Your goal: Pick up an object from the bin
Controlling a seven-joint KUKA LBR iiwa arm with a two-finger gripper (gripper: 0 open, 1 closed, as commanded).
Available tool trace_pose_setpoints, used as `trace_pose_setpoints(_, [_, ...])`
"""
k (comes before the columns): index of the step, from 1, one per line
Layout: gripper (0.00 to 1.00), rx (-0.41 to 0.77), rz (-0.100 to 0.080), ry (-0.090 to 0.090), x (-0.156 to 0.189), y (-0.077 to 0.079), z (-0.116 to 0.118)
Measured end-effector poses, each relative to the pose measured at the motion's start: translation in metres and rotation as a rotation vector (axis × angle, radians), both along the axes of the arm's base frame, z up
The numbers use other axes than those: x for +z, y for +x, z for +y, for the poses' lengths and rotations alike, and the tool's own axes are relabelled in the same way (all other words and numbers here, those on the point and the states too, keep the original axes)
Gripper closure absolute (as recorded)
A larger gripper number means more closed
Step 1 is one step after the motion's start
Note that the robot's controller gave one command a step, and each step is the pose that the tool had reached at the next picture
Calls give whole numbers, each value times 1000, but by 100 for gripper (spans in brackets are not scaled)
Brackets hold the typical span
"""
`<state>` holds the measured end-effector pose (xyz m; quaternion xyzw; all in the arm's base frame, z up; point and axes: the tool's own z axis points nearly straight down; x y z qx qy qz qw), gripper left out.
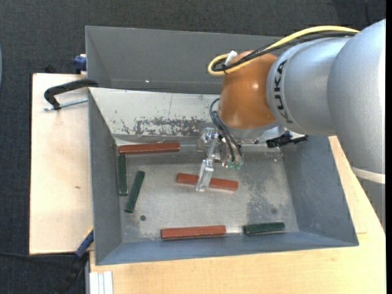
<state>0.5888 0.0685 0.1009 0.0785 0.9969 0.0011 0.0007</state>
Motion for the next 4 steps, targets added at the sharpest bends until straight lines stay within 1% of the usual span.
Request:
trace_pose_setpoints(1, [100,0,0,0,0,0,0])
trace_pose_setpoints(2, [0,0,0,0,0,0,0])
trace_pose_setpoints(3, [0,-1,0,0,0,0,0])
trace_pose_setpoints(4, [100,-74,2,0,-30,-38,3])
